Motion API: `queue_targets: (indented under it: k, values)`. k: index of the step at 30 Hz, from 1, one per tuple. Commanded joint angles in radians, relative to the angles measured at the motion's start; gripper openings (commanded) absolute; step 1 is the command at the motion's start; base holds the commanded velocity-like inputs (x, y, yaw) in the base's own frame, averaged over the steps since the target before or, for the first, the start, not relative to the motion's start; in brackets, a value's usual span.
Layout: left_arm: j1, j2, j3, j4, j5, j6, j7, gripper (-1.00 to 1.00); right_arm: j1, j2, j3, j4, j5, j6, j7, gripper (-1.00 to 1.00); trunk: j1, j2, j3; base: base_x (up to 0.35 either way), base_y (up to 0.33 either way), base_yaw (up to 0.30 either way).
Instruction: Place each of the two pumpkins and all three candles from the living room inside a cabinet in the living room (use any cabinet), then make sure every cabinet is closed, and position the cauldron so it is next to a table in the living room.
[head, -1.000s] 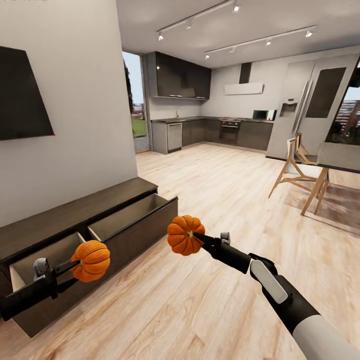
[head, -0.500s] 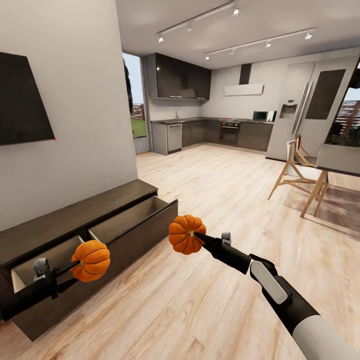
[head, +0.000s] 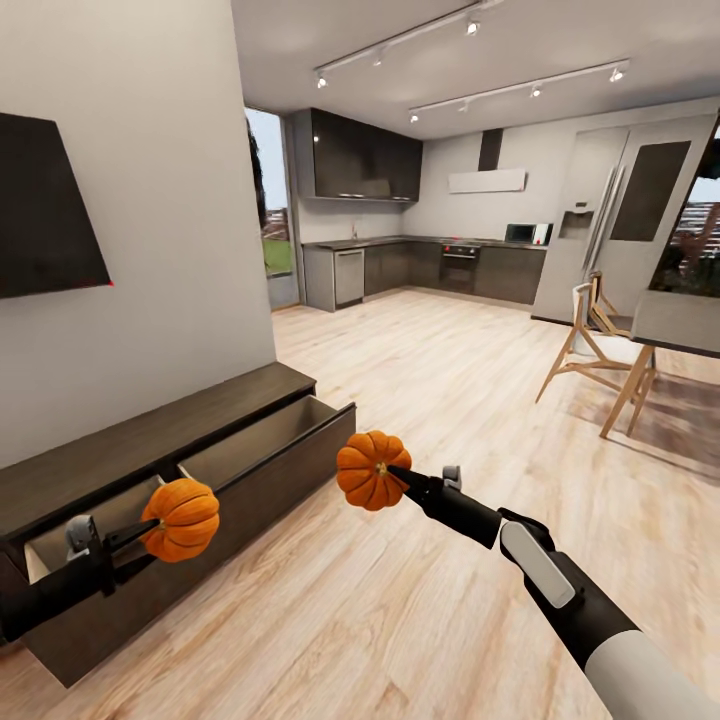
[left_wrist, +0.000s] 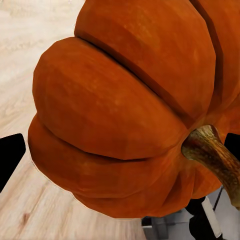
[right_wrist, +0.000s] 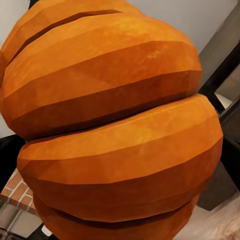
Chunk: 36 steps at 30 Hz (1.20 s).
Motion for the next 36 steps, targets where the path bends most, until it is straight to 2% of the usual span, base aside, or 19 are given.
queue_targets:
  k: [1, 5, 11, 36]
  values:
    - [-0.001, 0.000, 0.001, -0.001, 0.003, 0.005, -0.009, -1.00, -0.001, -0.001, 0.002, 0.000, -0.010, 0.003, 0.002, -1.00, 0.000, 0.000, -0.001, 0.000, 0.000, 0.000]
    - [-0.001, 0.000, -0.001, 0.000, -0.003, 0.000, -0.052, -1.00, -0.001, -0.001, 0.003, 0.002, -0.010, -0.001, 0.005, -1.00, 0.000, 0.000, -0.001, 0.004, -0.068, 0.000]
    - [-0.001, 0.000, -0.002, 0.001, -0.009, -0.004, -0.053, -1.00, -0.001, -0.001, 0.003, 0.000, -0.002, -0.002, -0.001, -1.00, 0.000, 0.000, -0.001, 0.129, -0.256, 0.069]
    - [-0.001, 0.000, -0.004, 0.002, -0.010, -0.007, -0.048, -1.00, -0.001, 0.001, 0.003, 0.001, 0.000, 0.004, -0.012, -1.00, 0.000, 0.000, -0.001, 0.208, -0.274, 0.270]
